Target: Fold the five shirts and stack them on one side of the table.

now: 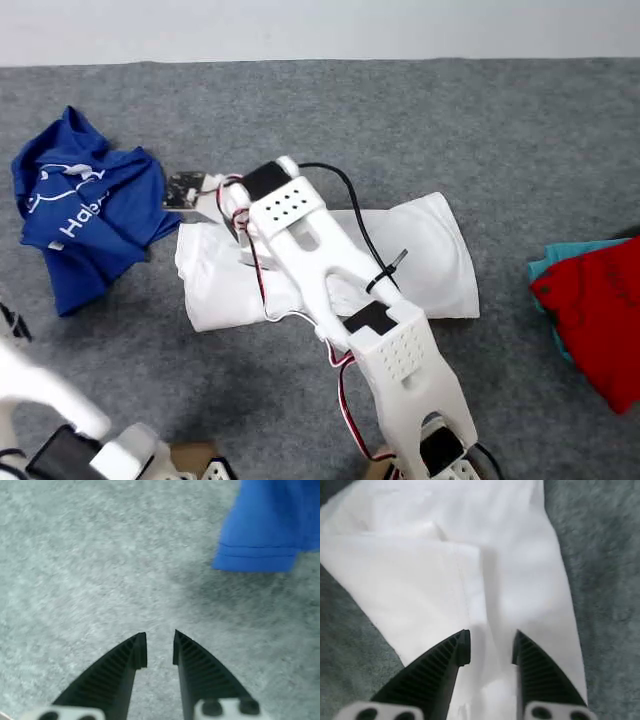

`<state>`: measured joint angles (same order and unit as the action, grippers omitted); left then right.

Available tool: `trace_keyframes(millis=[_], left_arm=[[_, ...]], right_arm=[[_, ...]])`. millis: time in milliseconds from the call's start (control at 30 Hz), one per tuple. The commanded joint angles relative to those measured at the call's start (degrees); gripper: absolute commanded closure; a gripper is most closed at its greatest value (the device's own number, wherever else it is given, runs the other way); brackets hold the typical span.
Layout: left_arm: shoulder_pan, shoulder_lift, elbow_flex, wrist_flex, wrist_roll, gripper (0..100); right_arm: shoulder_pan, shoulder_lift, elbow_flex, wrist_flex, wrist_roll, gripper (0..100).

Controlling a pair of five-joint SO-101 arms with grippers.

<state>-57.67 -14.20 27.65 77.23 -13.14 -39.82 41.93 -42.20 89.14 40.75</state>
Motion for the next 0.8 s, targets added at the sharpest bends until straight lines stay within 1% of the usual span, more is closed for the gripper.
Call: trace_keyframes(millis=[0, 100, 233, 300, 467, 633, 767], left_arm=[[3.0, -2.3, -0.7, 1.2, 0.0, 90], [4.9, -2.4, -0.8, 2.2, 0.0, 90], [6.5, -2.4, -3.4, 5.7, 0.0, 90], [7.4, -2.3, -5.0, 7.4, 0.0, 90], [9.9, -2.3, -6.9, 10.5, -1.6, 90], [12.7, -2.3, -8.0, 13.4, -1.6, 90], [13.2, -1.9, -10.8, 16.0, -1.5, 90]], right_arm=[[-1.2, -4.4, -7.3, 3.2, -0.6, 73.6], [-1.0, -4.4, -11.3, 5.8, -0.6, 67.4], [1.9, -4.4, -17.3, 11.6, -1.4, 67.0], [4.3, -4.2, -19.4, 13.2, -5.0, 67.0], [12.8, -4.5, -19.4, 13.5, -14.1, 67.0], [23.6, -4.4, -19.1, 13.6, -20.8, 67.0], [30.6, -4.4, -14.0, 13.5, -25.8, 67.0]])
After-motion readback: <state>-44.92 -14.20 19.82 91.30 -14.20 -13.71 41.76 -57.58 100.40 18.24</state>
